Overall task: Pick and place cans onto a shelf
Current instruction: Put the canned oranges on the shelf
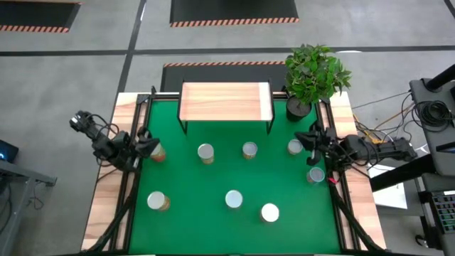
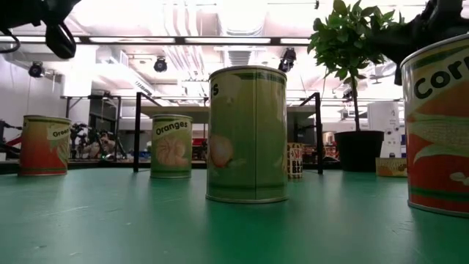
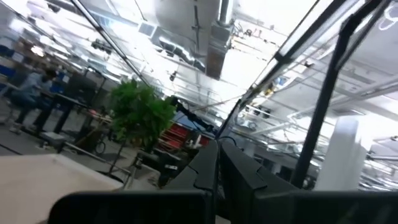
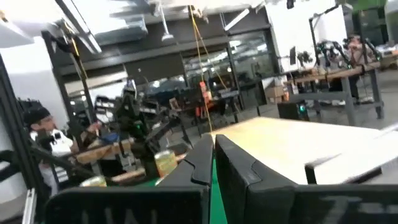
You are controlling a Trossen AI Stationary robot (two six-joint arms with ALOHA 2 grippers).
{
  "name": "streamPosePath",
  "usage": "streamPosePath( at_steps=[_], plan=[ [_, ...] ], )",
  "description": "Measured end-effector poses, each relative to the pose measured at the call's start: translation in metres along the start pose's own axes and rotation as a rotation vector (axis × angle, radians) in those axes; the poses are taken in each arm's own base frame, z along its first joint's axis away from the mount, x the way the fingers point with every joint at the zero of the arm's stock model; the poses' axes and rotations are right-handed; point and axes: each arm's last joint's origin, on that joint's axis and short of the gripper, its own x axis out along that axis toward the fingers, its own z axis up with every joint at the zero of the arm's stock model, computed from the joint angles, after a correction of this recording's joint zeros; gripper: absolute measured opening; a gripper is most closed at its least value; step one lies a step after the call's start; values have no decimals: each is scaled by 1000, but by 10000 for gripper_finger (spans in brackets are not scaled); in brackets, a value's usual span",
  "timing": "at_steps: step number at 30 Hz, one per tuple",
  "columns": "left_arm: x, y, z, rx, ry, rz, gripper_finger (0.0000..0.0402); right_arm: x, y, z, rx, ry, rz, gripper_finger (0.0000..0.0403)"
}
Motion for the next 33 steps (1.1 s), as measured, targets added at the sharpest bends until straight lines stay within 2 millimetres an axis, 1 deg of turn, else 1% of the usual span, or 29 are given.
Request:
streamPosePath(
  at_steps=[5, 9, 12, 16, 18, 21, 26, 29, 31, 33],
  plan=[
    [4, -3, -3, 9, -9, 8, 0, 7, 6, 4, 0, -49, 101, 9],
    [7, -6, -6, 3, -10, 9, 0, 13, 10, 3, 3, -55, 138, 9],
    [8, -8, -8, 1, -13, 9, 0, 19, 13, -3, 1, -17, 175, 9],
    [10, -10, -10, 3, -9, 8, 0, 30, 17, -10, -23, 65, 173, 9],
    [10, -10, -11, 0, -11, 9, 0, 38, 20, -10, -45, 104, 169, 9],
    [11, -10, -11, 0, -11, 9, 0, 52, 29, -2, -81, 155, 181, 9],
    [11, -10, -11, 15, -11, 16, 0, 82, 50, 14, -142, 296, 199, 9],
    [11, -10, -10, 9, -16, 24, 0, 99, 62, 17, -189, 403, 204, 9],
    [11, -10, -10, 6, -14, 25, 0, 113, 70, 24, -188, 415, 202, 9],
    [11, -10, -11, 12, -8, 24, 0, 125, 76, 25, -188, 460, 192, 9]
  ],
)
